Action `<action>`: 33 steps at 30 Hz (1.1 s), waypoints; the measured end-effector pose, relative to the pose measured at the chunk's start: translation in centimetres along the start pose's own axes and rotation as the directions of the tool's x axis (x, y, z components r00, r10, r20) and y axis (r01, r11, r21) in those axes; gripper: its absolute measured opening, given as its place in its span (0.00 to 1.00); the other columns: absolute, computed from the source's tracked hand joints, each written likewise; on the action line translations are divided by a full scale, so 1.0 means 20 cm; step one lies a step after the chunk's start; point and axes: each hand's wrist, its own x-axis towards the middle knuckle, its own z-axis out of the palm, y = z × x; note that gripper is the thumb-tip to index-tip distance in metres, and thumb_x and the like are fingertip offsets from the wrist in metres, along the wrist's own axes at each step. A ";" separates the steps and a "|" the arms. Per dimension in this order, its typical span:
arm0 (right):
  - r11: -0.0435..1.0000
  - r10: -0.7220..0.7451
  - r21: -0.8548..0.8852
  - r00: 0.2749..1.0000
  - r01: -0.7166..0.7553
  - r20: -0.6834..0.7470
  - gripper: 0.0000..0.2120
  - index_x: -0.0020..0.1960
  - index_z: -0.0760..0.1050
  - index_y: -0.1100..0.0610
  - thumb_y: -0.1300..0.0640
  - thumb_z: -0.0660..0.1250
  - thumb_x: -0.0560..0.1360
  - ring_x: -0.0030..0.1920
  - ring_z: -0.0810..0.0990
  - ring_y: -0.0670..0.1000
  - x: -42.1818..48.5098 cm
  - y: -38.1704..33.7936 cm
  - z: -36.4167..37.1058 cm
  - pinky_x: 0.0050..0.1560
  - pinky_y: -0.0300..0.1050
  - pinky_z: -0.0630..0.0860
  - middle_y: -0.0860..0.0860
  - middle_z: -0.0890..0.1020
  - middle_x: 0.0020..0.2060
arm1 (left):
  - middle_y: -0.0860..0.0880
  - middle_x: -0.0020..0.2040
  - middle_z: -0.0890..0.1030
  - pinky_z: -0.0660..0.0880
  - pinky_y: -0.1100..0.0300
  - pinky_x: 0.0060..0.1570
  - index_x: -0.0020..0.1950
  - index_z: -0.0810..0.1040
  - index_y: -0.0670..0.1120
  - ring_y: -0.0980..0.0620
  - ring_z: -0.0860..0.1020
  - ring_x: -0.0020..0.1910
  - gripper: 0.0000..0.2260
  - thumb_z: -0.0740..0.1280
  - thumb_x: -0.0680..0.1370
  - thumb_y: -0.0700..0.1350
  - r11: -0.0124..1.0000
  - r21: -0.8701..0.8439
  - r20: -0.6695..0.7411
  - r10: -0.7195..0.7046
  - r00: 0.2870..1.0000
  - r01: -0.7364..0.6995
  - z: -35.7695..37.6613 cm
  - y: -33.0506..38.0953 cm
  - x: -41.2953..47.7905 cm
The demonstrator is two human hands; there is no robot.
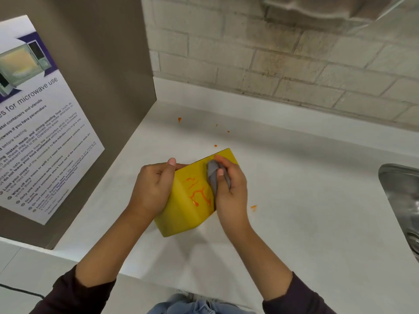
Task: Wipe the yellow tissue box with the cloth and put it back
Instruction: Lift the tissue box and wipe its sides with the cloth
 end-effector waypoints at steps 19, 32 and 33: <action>0.991 -0.109 -0.065 0.992 0.114 0.066 0.12 0.54 0.77 0.54 0.53 0.58 0.77 0.55 0.74 0.44 0.02 0.00 -0.02 0.55 0.36 0.71 0.49 0.75 0.51 | 0.61 0.34 0.83 0.77 0.59 0.41 0.36 0.80 0.69 0.54 0.81 0.41 0.17 0.52 0.73 0.63 0.999 0.051 -0.007 -0.008 1.000 0.008 0.01 0.01 0.00; 0.980 -0.071 -0.175 0.988 0.095 0.135 0.17 0.59 0.76 0.61 0.56 0.58 0.75 0.57 0.70 0.49 0.06 0.06 -0.07 0.60 0.39 0.66 0.50 0.71 0.54 | 0.49 0.40 0.83 0.78 0.51 0.47 0.40 0.80 0.59 0.48 0.81 0.42 0.19 0.52 0.73 0.63 0.995 0.094 0.016 -0.018 1.000 0.017 -0.04 0.03 0.03; 0.985 -0.059 -0.156 0.990 0.079 0.129 0.17 0.59 0.76 0.62 0.57 0.57 0.75 0.58 0.72 0.50 0.07 0.02 -0.04 0.60 0.37 0.67 0.50 0.71 0.54 | 0.48 0.40 0.83 0.78 0.50 0.47 0.41 0.80 0.58 0.48 0.81 0.42 0.19 0.52 0.73 0.63 0.994 0.108 0.016 -0.006 1.000 0.004 -0.03 0.03 0.03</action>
